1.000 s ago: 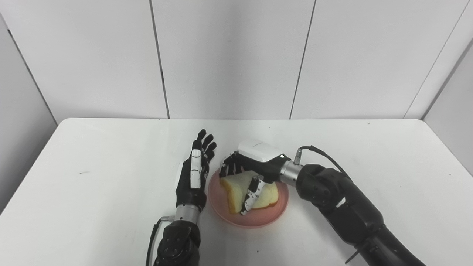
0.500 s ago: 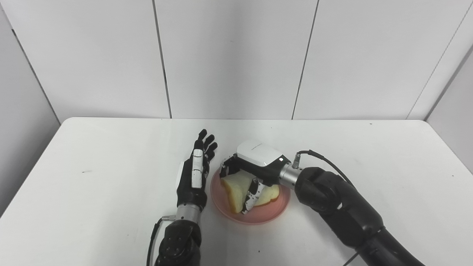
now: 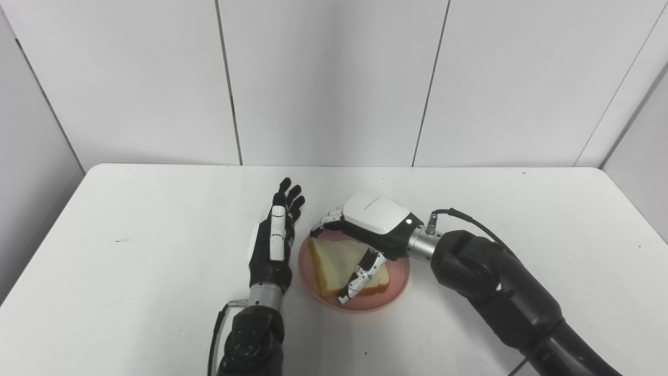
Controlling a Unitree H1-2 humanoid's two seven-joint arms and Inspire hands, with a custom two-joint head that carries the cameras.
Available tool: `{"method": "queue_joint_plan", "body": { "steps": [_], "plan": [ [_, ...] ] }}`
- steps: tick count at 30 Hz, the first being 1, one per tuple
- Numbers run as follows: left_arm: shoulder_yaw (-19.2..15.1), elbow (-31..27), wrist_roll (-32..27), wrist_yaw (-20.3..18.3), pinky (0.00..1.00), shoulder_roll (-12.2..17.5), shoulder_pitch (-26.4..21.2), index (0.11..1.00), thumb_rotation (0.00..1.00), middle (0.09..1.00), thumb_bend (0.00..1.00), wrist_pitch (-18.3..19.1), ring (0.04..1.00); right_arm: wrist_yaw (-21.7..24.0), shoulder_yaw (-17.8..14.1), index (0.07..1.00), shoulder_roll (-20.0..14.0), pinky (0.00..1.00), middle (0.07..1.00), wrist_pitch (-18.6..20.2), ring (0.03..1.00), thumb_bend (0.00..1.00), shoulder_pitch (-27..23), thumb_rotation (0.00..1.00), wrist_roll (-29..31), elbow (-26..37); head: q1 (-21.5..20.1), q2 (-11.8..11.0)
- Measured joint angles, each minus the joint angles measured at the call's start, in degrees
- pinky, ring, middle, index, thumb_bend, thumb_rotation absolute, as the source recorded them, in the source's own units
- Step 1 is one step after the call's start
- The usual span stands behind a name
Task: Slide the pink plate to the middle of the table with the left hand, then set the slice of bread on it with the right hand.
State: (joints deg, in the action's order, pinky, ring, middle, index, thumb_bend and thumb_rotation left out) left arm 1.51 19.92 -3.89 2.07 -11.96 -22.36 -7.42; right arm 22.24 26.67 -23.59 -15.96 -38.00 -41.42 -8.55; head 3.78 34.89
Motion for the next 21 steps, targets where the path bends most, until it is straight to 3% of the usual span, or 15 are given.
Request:
{"method": "queue_joint_plan", "body": {
  "steps": [10, 14, 16, 21],
  "plan": [
    [-0.23, -0.04, -1.14, 0.0, 0.99, 0.02, 0.02, 0.936, 1.0, 0.929, 0.74, 0.01, 0.937, 2.53, -2.69, 0.765, -1.5, 0.74, 0.802, 0.11, 0.788, 0.79, 1.32, 0.52, 1.84, 2.05, -0.44, -0.26],
    [-0.26, -0.08, -1.21, -0.01, 0.99, 0.11, 0.03, 0.935, 1.0, 0.927, 0.74, 0.06, 0.936, 3.16, -6.08, 0.779, -1.82, 0.8, 0.811, 1.06, 0.824, 0.77, 2.88, 0.49, 4.51, 3.73, -0.26, -0.35],
    [-0.22, -0.15, -1.22, -0.02, 0.99, 0.11, 0.04, 0.938, 1.0, 0.93, 0.73, 0.17, 0.938, 3.09, -8.14, 0.782, -1.79, 0.78, 0.816, 1.6, 0.826, 0.76, 3.86, 0.49, 6.11, 3.82, -0.26, -0.35],
    [-0.21, -0.52, -1.34, -0.04, 1.0, 0.39, 0.14, 0.947, 1.0, 0.934, 0.72, 0.6, 0.941, 2.38, -12.17, 0.821, -1.12, 0.8, 0.87, 4.53, 0.876, 0.71, 7.37, 0.58, 10.63, 3.92, -0.44, -0.35]
  ]
}}
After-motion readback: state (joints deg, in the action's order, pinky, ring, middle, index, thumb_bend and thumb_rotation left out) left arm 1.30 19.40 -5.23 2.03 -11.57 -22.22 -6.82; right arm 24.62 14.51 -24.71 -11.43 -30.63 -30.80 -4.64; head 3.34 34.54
